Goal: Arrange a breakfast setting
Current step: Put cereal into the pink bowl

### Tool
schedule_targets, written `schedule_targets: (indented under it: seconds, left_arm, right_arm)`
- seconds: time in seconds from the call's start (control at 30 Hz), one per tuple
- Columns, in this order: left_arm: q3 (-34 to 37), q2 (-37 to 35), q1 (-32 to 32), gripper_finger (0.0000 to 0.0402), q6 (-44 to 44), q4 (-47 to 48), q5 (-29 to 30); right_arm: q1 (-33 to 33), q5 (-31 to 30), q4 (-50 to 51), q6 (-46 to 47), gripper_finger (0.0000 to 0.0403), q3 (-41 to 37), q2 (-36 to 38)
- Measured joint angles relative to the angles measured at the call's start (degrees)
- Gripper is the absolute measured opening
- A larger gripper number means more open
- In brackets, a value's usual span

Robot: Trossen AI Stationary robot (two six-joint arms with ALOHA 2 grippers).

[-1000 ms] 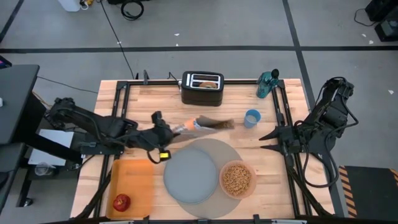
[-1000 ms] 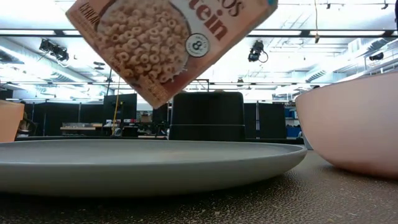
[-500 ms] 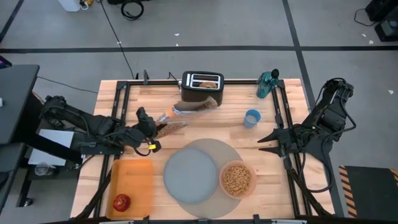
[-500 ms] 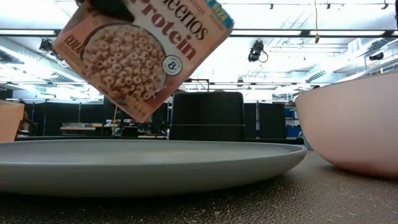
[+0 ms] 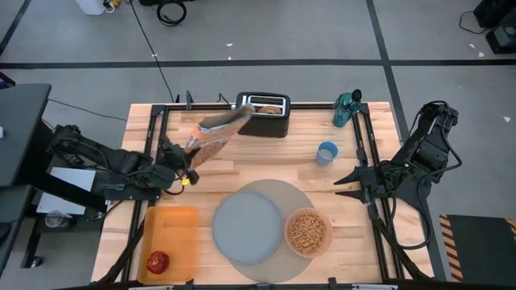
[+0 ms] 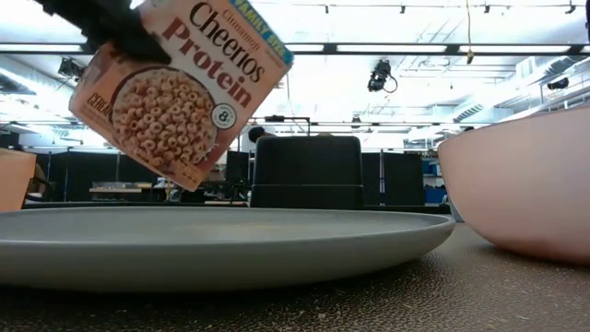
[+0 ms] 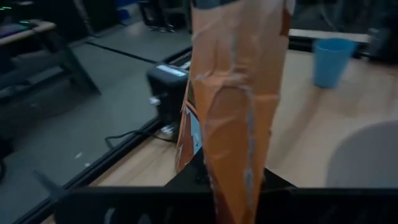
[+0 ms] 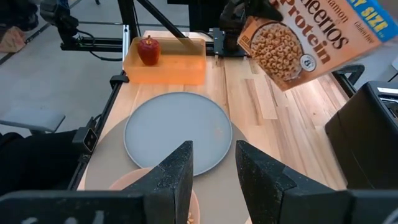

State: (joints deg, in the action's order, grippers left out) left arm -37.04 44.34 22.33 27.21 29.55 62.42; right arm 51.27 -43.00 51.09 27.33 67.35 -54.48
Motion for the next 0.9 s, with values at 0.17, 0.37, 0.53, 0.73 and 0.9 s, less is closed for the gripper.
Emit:
schedule_targets:
  seconds: [0.17,0.37,0.53,0.73,0.9]
  left_arm:
    - [4.01,-4.52,-0.03,0.0011,1.83,0.21,5.37]
    - [8.77,-10.71,-2.26,0.0011,2.37,0.28,8.24]
    - [12.73,-16.55,-7.26,0.0011,2.37,0.31,8.36]
    - [14.60,-21.70,-11.89,0.0011,-2.76,-4.60,8.34]
    - [17.20,-22.41,-16.26,0.0011,-9.91,-15.60,9.31]
  right_arm:
    - [0.00,0.00,0.00,-0.02,0.0128,0.00,-0.29]
    - [-0.02,-0.29,0.00,-0.38,0.0128,0.00,-1.56]
    - [-0.14,-1.33,0.00,-2.05,0.0128,0.00,-1.90]
    - [-0.69,-3.74,0.00,-4.31,0.0128,0.00,-1.90]
    - [-1.29,-3.89,-0.02,-5.31,0.0128,0.00,-1.90]
